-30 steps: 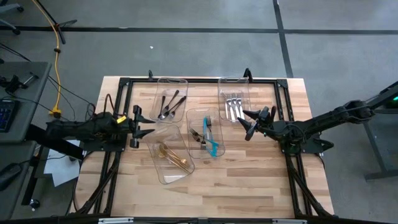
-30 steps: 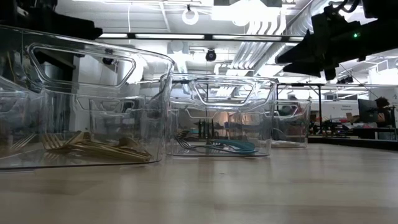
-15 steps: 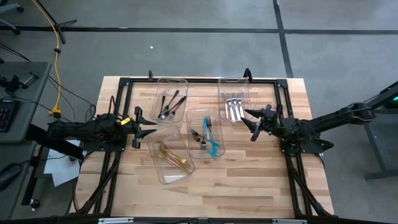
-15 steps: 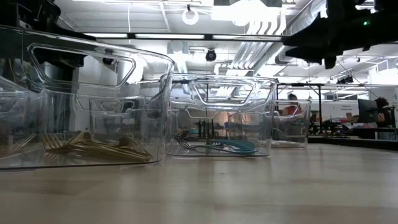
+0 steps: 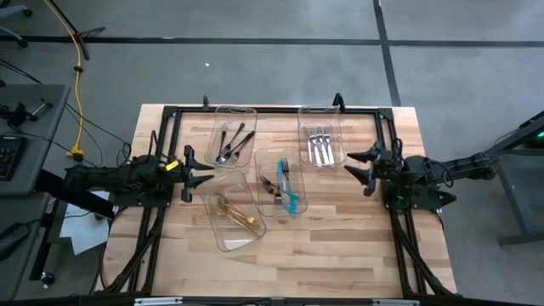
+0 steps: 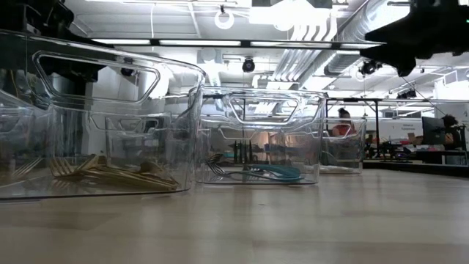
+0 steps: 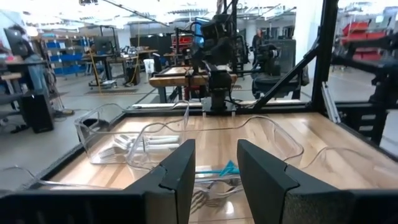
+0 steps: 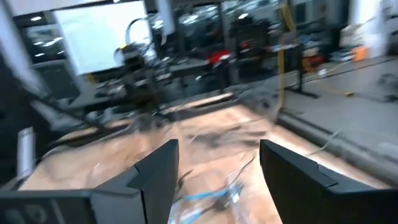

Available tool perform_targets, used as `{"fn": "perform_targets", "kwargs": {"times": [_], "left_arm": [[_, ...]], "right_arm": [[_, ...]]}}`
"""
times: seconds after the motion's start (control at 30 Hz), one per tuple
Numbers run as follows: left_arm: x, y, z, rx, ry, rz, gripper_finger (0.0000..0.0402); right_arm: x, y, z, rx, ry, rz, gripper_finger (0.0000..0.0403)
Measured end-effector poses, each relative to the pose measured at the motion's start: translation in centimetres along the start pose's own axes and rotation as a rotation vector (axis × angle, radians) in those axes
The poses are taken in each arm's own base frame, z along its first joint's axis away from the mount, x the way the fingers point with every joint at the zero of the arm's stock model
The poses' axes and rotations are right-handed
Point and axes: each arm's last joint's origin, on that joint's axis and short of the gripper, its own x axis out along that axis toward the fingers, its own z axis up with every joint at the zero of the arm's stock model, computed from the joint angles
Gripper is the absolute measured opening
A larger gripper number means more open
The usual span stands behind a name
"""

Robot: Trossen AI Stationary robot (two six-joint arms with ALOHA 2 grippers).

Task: Sort silverware by color (type)
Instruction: Return to Home Position

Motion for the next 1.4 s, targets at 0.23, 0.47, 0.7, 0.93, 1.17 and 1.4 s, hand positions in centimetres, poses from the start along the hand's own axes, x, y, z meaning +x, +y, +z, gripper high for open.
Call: {"fn": "perform_targets", "kwargs": {"times": [0.23,0.47,0.7,0.93,1.17,1.4], "left_arm": [[0.0,0.0,0.3,-0.074,-0.028,0.002,0.0113],[0.0,0.0,0.3,-0.075,-0.029,0.002,0.0113],[0.0,0.0,0.2,-0.074,-0.020,0.002,0.0113],[0.0,0.0,0.2,-0.048,-0.019,0.003,0.0113],[0.0,0.0,0.2,-0.065,-0.019,0.003,0.0113],[0.0,0.0,0.2,-0.064,-0.019,0.002,0.0113]], "right_arm": [[-0.3,-0.2,-1.8,-0.004,0.041,0.088,0.0210],[-0.2,-0.1,-1.6,-0.064,-0.095,0.093,0.0166],[-0.6,0.1,0.3,-0.152,-0.110,0.140,0.0114],[-0.5,0.0,-0.7,-0.173,-0.012,0.134,0.0018],[-0.4,0.0,-1.1,-0.150,-0.029,0.137,0.0008],[0.0,0.0,-3.0,-0.135,-0.072,0.155,0.0002]]}}
